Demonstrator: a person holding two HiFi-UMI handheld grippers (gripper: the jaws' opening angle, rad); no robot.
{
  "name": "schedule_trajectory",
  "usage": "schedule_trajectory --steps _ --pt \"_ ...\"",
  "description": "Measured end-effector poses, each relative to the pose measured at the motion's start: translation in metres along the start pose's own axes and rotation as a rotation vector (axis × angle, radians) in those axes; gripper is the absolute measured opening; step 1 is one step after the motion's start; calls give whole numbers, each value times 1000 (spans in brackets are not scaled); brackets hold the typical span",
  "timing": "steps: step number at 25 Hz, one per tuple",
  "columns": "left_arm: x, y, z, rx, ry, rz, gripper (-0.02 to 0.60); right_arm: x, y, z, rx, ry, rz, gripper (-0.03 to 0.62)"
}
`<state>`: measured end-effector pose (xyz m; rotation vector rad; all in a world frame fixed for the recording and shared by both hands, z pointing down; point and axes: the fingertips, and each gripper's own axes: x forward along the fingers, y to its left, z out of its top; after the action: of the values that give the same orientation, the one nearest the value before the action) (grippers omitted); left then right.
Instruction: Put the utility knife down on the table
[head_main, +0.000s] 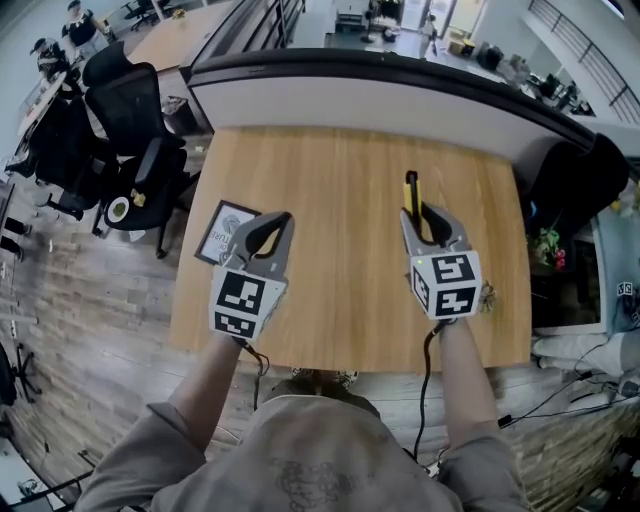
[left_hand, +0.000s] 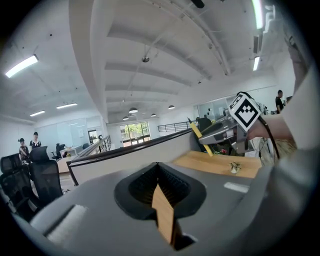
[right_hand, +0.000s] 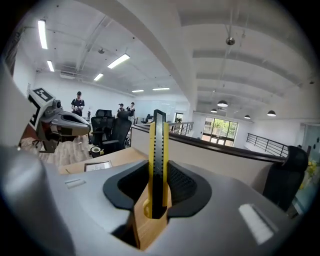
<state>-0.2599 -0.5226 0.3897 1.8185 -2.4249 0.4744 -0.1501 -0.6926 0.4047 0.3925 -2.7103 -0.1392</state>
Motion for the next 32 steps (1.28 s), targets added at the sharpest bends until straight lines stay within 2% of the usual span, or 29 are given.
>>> schedule_trajectory --steps 8,13,19,26,32 --pt "43 33 -69 -83 85 1 2 118 20 -81 13 220 86 124" --pt "70 41 -109 -143 144 -6 2 177 28 -139 132 365 145 124" --pt "86 42 -155 -207 209 -19 2 224 44 -196 175 492 178 124" --pt "93 39 -189 -239 256 -29 2 256 61 -245 181 599 206 124" --pt "92 38 -199 -253 275 -35 2 268 61 -254 183 605 197 124"
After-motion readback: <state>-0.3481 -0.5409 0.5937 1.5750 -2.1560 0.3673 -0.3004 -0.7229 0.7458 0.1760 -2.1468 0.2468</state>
